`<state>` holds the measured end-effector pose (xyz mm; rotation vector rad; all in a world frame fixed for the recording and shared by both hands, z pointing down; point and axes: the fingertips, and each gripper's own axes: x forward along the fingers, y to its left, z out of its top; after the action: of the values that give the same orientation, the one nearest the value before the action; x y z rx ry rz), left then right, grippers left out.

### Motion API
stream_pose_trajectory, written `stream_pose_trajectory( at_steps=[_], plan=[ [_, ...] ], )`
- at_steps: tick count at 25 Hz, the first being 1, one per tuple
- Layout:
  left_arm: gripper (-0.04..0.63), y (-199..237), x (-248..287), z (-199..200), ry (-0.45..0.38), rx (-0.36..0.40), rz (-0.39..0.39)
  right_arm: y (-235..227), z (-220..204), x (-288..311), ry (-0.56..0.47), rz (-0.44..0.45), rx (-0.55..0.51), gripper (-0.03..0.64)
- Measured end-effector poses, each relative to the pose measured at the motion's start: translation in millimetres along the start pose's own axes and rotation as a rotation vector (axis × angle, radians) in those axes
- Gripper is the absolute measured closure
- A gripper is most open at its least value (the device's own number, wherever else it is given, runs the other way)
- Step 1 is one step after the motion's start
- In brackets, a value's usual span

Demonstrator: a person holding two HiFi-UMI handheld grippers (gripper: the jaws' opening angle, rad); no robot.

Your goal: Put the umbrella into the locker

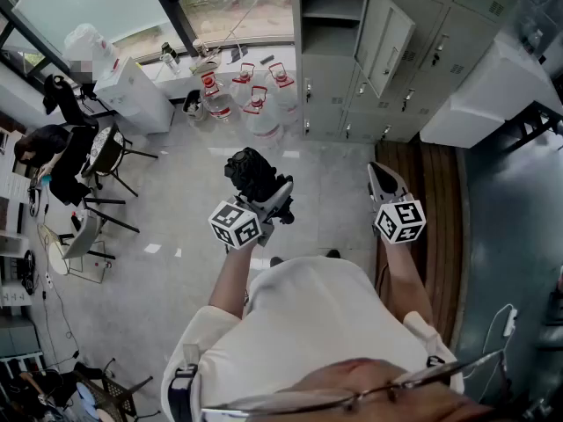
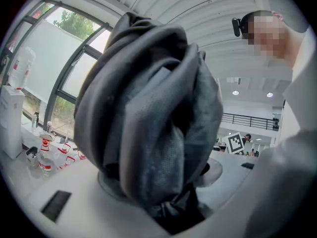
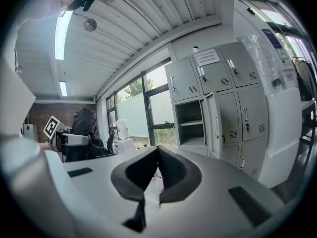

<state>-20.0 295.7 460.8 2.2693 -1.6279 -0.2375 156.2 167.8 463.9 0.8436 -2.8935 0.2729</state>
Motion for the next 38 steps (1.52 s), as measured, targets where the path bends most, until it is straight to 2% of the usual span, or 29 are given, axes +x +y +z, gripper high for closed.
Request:
stream_pose_trajectory(
  at_steps=[13,21,28,34,38],
  plan=[
    [0.356,-13,20,-4,0.005,0.011,0.016,-19,7,-2,-0.029,0.03,0.006,0.611],
    [0.356,-32,44,-9,0.011,0.031,0.03,-50,7,-15,-0.026,0.03,0.007,0.609],
    [0.359,-55,73,-16,-0.005,0.034,0.043,-82,2,-24,-0.014,0.077,-0.006,0.609],
    [0.36,-66,87,-25,-0.014,0.019,0.09,-97,0,-26,-0.007,0.132,-0.026,0.609],
    [0.359,-72,94,-31,-0.012,0.019,0.092,-105,-7,-23,0.008,0.144,-0.018,0.609]
  ],
)
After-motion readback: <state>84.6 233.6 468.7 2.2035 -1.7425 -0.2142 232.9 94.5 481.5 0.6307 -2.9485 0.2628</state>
